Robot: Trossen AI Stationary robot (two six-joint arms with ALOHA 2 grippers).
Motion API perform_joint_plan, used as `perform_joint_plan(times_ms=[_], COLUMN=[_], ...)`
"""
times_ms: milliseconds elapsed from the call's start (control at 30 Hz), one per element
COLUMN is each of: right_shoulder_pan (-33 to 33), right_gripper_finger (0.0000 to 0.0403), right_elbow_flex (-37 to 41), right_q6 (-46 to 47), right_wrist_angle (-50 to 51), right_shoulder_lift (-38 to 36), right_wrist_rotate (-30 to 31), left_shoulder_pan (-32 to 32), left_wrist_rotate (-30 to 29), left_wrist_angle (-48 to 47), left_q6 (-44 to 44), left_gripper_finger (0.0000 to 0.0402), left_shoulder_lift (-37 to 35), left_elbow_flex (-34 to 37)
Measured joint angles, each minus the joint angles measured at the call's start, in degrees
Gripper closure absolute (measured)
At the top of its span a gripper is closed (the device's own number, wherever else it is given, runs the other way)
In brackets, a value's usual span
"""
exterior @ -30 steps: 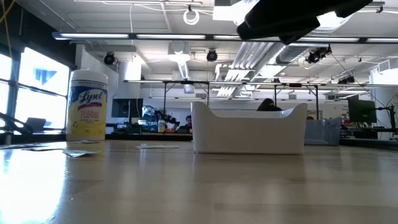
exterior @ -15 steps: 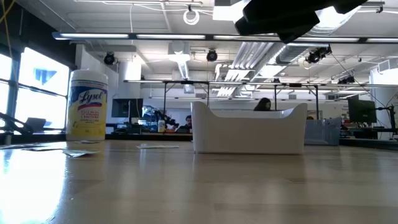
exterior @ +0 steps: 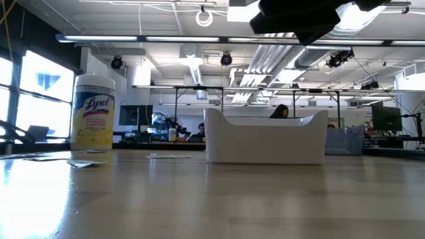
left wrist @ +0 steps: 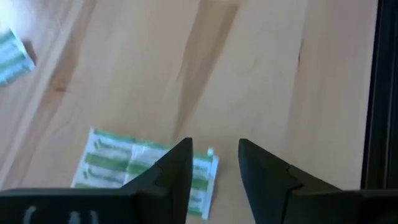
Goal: Pick & Place First Aid Supplies
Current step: Put the green bandage into the black bin
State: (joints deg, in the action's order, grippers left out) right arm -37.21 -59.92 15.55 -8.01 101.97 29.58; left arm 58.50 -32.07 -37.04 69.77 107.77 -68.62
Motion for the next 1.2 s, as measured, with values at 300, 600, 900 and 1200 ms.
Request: perform_joint_plan(times_ms=[300,600,900,1200], right_shoulder_pan=[0.0,0.0,0.0,-0.1], right_gripper_finger=[0.0294,0.0295,0.0295,0.0295], right_elbow_flex=[0.0,0.0,0.0,0.0], right_q6=[0.0,0.0,0.0,0.0], right_wrist_angle=[0.0,0.0,0.0,0.0], right_shoulder_lift=[0.0,0.0,0.0,0.0], right_wrist_rotate=[0.0,-0.6,-0.7,-1.8], left_shoulder_pan=[0.0,0.0,0.0,0.0], left_wrist_rotate=[0.2,1.6,1.4,-3.1], left_wrist_angle=[-0.2,8.4,8.1,6.6], left_q6=[0.8,2.4,2.2,0.6], left_gripper_finger=[0.0202,0.0246,0.0323,0.0393], left_shoulder_lift=[0.9,1.1,1.0,1.3], left_elbow_flex=[0.0,5.6,5.7,5.8])
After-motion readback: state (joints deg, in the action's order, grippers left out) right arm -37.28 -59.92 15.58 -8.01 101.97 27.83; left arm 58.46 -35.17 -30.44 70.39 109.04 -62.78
